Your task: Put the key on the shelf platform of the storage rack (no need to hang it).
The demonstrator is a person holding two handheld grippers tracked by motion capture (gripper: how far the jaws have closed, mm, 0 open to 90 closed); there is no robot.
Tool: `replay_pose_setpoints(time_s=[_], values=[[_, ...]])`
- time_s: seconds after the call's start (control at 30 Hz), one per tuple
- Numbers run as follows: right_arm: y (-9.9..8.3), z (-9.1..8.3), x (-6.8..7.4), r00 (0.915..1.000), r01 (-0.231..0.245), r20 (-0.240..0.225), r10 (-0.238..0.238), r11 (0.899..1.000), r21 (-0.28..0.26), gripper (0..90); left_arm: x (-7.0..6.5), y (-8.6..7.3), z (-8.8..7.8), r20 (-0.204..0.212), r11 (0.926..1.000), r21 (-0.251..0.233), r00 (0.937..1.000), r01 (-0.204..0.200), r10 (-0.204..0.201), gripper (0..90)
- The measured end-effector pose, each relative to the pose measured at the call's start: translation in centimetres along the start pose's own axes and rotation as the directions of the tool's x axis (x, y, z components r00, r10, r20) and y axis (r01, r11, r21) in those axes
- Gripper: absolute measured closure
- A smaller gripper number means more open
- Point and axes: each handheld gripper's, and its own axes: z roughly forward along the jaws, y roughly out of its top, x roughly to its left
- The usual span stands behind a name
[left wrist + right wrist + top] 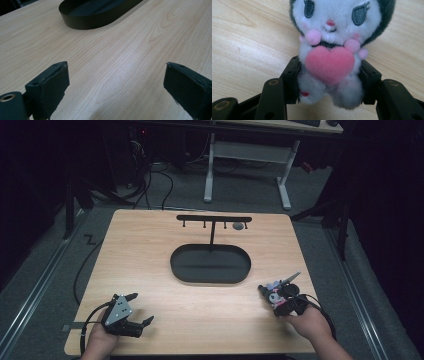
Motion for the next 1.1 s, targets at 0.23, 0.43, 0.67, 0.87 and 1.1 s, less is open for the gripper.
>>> replay_pose_setpoints(time_s=[0.23, 0.43, 0.67, 0.87, 1.1], values=[[0.3, -0.8, -0.3, 0.9996, -0.010, -0.025, 0.010, 1.000, -0.022, 47.3, -0.2, 0.2, 0.3, 0.005, 0.9999, 0.000, 0.9999, -0.014, 0.014, 7.7], [0.9, -2.0, -0.1, 0.9990, -0.004, -0.045, 0.001, 0.999, -0.047, 47.3, -0.1, 0.2, 0.2, 0.000, 0.9999, -0.010, 1.0000, -0.002, 0.002, 7.7], [1.4, -2.9, 0.2, 0.9991, 0.013, -0.039, -0.015, 0.999, -0.045, 47.1, 0.1, 0.2, 0.3, -0.009, 0.9999, -0.011, 1.0000, 0.003, -0.003, 7.7], [1.7, -2.7, 0.3, 0.9982, 0.016, -0.057, -0.019, 0.998, -0.054, 47.1, 0.0, 0.1, 0.1, -0.010, 1.0000, -0.009, 1.0000, 0.002, -0.002, 7.2], [2.6, -2.7, 1.1, 0.9953, 0.040, -0.086, -0.046, 0.997, -0.067, 47.1, 0.0, 0.0, -0.3, -0.011, 1.0000, -0.006, 0.9999, 0.000, 0.000, 6.2]])
